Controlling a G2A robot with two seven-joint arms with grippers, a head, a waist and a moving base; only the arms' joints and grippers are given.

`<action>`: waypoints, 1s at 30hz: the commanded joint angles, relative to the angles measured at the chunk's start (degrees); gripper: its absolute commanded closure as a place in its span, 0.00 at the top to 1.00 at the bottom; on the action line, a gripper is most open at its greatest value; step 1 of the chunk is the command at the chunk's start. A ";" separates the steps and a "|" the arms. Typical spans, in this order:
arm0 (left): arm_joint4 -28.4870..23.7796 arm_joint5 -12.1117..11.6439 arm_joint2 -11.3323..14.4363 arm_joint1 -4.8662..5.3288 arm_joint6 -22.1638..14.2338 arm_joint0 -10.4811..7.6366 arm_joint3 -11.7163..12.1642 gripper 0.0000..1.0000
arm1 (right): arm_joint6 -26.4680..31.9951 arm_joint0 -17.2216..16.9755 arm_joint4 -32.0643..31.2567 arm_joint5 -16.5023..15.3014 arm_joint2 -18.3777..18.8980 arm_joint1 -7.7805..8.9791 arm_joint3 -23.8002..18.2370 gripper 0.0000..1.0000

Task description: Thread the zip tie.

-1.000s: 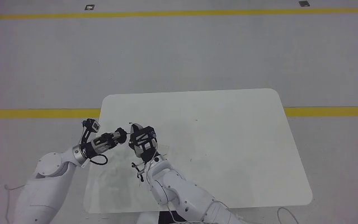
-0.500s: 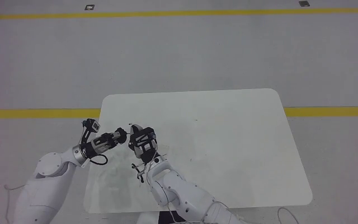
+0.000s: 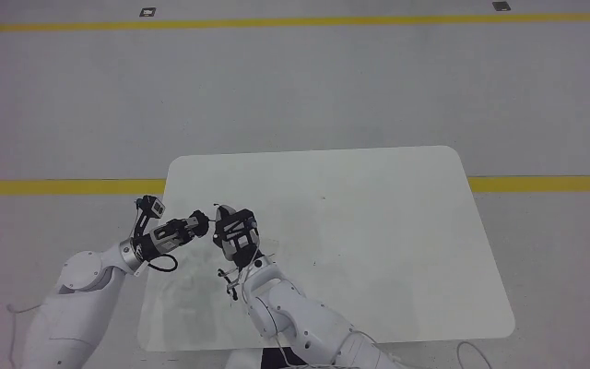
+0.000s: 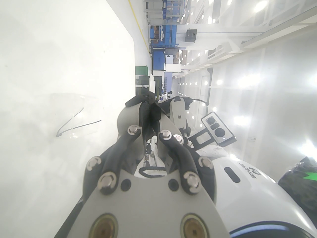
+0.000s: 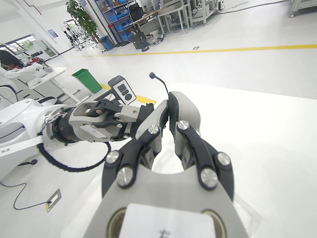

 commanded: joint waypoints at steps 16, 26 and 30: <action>0.00 0.00 0.00 0.00 0.00 0.00 0.00 0.00 | -1.57 1.34 5.35 -0.15 -2.03 -0.29 1.09 0.00; 0.00 0.00 0.00 0.00 0.00 0.00 0.00 0.00 | -2.25 1.35 5.27 0.00 -0.95 -0.91 3.13 0.00; 0.00 0.00 0.00 0.00 0.00 0.00 0.00 0.00 | -2.13 1.16 5.69 0.00 -0.72 -0.87 2.97 0.00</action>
